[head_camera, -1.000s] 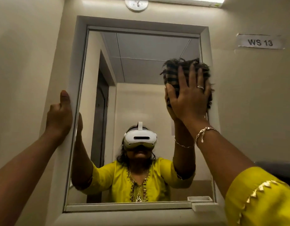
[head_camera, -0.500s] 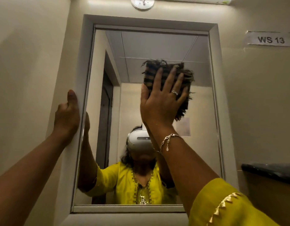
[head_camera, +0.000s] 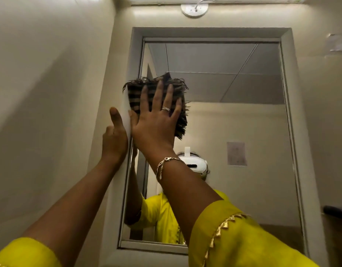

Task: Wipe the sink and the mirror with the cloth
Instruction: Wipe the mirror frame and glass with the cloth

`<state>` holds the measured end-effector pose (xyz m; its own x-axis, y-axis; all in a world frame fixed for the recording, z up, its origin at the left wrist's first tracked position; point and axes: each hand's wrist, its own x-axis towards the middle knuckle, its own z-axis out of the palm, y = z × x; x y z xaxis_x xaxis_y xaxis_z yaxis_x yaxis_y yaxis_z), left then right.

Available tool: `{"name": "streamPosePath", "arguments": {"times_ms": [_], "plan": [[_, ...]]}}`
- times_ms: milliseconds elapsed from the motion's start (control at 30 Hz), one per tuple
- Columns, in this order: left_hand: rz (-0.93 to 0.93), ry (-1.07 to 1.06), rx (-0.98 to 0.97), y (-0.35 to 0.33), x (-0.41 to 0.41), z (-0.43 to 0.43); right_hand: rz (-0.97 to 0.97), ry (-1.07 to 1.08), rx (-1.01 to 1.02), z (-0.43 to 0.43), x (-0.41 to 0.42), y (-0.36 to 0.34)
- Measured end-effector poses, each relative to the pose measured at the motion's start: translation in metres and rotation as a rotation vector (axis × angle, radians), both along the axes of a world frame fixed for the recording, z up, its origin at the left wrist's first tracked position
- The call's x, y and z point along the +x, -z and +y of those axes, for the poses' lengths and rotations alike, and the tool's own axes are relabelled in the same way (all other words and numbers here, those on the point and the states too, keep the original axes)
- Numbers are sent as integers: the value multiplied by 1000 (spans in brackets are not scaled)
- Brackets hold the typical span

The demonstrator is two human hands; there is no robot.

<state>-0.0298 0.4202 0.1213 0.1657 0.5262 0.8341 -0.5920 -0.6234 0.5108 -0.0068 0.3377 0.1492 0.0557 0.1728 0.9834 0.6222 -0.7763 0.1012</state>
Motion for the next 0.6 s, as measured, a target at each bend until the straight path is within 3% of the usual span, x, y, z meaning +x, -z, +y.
{"name": "streamPosePath", "arguments": {"times_ms": [200, 400, 600], "plan": [[38, -14, 21, -2, -1, -1, -122, -21, -142, -15, 12, 4], [52, -84, 82, -1, 0, -2, -226, -16, -36, -54, 33, 17], [77, -95, 100, 0, 4, 3, -212, 57, 38, -122, 56, 25]]}}
